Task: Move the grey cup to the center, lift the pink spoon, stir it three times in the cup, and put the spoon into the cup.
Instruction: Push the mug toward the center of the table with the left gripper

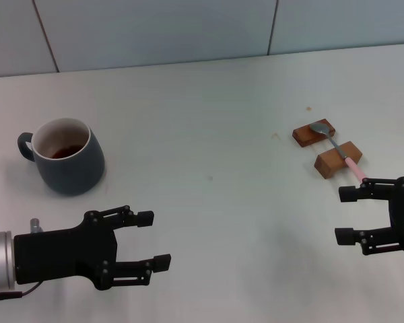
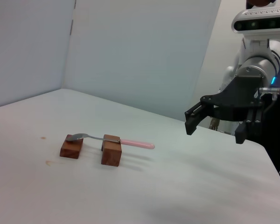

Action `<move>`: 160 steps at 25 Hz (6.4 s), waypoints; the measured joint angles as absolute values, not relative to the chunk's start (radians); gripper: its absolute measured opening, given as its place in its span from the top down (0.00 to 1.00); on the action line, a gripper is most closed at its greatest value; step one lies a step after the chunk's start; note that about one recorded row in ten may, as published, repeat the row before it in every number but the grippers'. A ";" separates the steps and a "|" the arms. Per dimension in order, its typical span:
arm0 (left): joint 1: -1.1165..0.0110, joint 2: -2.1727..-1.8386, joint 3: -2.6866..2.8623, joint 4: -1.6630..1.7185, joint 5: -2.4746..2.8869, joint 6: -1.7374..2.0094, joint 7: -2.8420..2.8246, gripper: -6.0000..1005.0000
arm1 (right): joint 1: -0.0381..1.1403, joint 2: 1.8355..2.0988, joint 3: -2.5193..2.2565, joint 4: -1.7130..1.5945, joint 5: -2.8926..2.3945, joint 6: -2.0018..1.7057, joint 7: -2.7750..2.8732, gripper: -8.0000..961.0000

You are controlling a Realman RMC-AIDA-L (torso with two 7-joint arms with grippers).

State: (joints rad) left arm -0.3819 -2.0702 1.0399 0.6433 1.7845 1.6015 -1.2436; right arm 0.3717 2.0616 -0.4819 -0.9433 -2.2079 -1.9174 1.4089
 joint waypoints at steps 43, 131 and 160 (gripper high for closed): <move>-0.437 -2.080 0.312 -0.242 1.130 1.352 0.623 0.70 | 0.367 2.062 -0.469 -0.938 -2.196 -1.912 1.423 0.13; -0.687 -2.070 0.099 -0.007 1.478 1.158 0.745 1.00 | 0.353 2.068 -0.469 -0.946 -2.198 -1.945 1.463 0.15; -0.821 -2.078 0.214 -0.025 1.480 0.898 1.010 1.00 | 0.344 2.072 -0.465 -0.955 -2.196 -1.946 1.463 0.16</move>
